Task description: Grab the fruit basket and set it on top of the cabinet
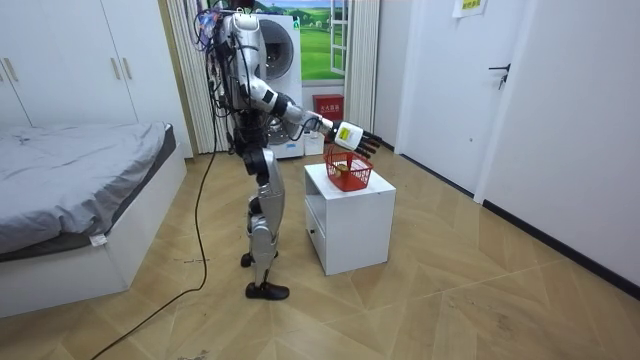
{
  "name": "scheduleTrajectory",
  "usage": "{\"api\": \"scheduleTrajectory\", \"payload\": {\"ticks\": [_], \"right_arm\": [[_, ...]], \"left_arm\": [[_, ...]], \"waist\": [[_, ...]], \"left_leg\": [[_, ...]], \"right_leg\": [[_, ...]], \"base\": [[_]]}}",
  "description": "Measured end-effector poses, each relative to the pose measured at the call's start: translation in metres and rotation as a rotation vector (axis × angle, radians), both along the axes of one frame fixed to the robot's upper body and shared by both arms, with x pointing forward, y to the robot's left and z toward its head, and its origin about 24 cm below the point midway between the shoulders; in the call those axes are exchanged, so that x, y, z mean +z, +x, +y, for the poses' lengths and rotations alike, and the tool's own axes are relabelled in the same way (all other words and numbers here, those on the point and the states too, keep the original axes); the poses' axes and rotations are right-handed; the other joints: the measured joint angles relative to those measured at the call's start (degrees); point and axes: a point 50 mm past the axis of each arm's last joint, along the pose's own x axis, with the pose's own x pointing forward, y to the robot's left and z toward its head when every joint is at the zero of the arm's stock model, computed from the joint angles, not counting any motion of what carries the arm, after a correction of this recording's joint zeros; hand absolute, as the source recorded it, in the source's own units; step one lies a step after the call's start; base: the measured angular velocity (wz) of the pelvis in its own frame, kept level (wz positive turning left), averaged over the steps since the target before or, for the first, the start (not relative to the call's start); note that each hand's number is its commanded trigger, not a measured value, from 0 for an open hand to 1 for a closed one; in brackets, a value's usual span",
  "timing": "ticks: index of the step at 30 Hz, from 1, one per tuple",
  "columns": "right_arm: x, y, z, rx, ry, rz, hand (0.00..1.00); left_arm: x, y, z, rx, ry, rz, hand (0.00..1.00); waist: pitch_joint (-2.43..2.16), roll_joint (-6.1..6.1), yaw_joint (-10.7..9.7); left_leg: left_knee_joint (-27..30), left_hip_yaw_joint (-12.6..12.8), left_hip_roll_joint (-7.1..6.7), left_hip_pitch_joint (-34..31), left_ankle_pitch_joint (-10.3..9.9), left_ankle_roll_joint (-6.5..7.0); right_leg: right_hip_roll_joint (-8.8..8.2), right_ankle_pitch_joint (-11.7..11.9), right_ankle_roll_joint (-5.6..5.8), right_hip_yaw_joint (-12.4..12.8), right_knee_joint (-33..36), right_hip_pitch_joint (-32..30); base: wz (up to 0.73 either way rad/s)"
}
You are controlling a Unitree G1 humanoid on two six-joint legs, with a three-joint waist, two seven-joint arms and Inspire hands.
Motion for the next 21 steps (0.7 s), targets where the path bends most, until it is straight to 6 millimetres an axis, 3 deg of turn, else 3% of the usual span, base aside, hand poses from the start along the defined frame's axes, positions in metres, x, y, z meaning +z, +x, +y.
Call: {"api": "scheduleTrajectory", "payload": {"ticks": [5, 8, 14, 21], "right_arm": [[-0.058, -0.057, -0.016, 0.013, -0.120, 0.380, 0.00], [-0.078, -0.086, -0.020, -0.001, -0.139, 0.540, 0.00], [-0.099, -0.130, -0.016, 0.017, -0.096, 0.762, 0.00], [-0.106, -0.150, -0.014, 0.001, -0.014, 0.862, 0.00]], "left_arm": [[0.001, -0.002, 0.006, 0.028, 0.015, 0.014, 0.00], [0.000, 0.000, 0.006, 0.027, 0.016, 0.016, 0.00], [0.000, 0.005, 0.005, -0.005, 0.017, 0.035, 0.00], [-0.002, 0.003, 0.003, -0.045, -0.016, 0.100, 0.00]], "waist": [[-0.21, -0.39, -0.76], [-0.17, -0.25, -0.86], [0.21, 0.41, -0.81], [0.28, 1.39, -0.98]], "left_leg": [[0.15, -0.05, -0.03, 1.18, -0.91, 0.05], [0.28, -0.07, -0.11, 1.23, -1.08, 0.12], [0.31, -0.09, -0.16, 2.03, -1.30, -0.07], [0.12, -0.17, 0.15, 3.15, -1.86, -0.26]], "right_leg": [[0.07, -0.05, 0.12, 0.06, -0.61, 1.59], [0.04, -0.12, 0.29, 0.06, -0.69, 1.66], [0.33, -0.16, 0.35, 0.30, -0.94, 2.56], [0.67, -0.24, 0.45, 0.32, -1.76, 4.14]], "base": [[-0.01], [-0.01], [0.00], [0.01]]}}
